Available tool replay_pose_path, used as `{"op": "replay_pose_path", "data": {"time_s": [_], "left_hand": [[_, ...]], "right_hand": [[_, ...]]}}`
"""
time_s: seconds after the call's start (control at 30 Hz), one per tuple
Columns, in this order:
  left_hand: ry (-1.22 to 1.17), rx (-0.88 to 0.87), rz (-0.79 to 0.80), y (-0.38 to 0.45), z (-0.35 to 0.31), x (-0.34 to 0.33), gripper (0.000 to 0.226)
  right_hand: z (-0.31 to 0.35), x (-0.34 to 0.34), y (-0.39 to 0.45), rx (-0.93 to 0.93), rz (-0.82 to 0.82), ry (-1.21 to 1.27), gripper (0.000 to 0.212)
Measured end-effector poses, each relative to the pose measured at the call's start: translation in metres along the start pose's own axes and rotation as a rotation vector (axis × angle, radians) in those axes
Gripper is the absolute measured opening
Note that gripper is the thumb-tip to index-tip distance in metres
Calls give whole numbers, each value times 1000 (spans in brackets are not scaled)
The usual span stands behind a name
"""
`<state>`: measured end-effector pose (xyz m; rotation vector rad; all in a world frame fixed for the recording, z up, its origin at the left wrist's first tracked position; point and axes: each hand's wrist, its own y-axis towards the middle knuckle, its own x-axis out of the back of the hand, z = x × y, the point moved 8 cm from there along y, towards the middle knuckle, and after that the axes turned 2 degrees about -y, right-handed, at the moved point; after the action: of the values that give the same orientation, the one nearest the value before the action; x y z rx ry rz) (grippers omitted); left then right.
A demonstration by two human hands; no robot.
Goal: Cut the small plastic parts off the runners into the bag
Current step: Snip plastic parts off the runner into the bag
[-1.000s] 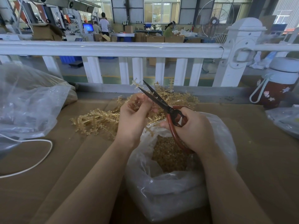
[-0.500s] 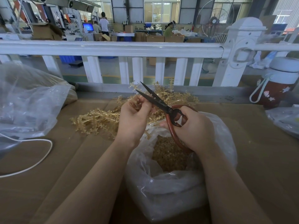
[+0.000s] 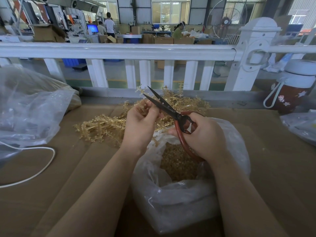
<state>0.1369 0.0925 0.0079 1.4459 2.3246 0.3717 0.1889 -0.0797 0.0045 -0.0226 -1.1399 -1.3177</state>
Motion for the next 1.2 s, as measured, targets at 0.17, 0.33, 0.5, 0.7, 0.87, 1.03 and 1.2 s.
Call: {"op": "replay_pose_path", "data": {"time_s": [0.17, 0.33, 0.5, 0.7, 0.87, 1.03, 1.2], "left_hand": [[-33, 50, -50, 0, 4, 4, 17], [-63, 22, -58, 0, -1, 6, 17], [-94, 0, -18, 0, -5, 5, 16], [-26, -33, 30, -1, -5, -1, 18], [-26, -48, 63, -2, -8, -4, 23], [-32, -54, 62, -2, -10, -4, 24], [-45, -28, 38, -1, -8, -3, 27]], "right_hand": [[0, -2, 1, 3, 24, -4, 77], [-3, -3, 1, -20, 35, 43, 76], [-3, -5, 0, -30, 67, 20, 55], [1, -4, -1, -23, 67, 26, 51], [1, -5, 0, -37, 77, 53, 51], [2, -4, 0, -37, 81, 68, 53], [-1, -5, 0, -28, 58, 94, 61]]}}
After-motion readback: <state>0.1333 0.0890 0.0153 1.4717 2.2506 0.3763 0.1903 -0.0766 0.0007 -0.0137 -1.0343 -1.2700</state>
